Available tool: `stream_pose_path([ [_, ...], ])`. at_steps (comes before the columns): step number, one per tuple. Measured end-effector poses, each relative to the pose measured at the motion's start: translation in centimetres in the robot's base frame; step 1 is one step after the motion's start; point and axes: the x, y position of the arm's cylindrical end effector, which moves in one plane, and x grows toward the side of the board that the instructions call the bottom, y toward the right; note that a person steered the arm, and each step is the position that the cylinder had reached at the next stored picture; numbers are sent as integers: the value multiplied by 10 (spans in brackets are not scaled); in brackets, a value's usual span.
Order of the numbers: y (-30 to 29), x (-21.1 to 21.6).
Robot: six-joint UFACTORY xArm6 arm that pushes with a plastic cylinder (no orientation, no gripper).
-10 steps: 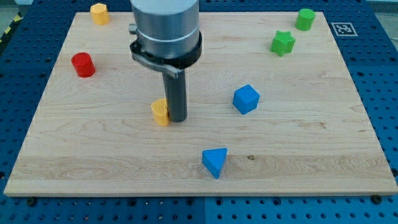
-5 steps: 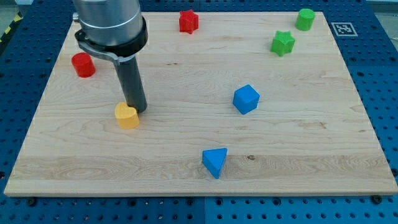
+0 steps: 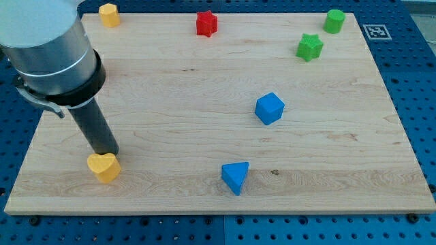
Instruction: Move the yellow heart towards the bottom left
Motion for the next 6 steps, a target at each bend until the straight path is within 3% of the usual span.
stream_pose_path([
  [3, 54, 17],
  [6, 16, 20],
])
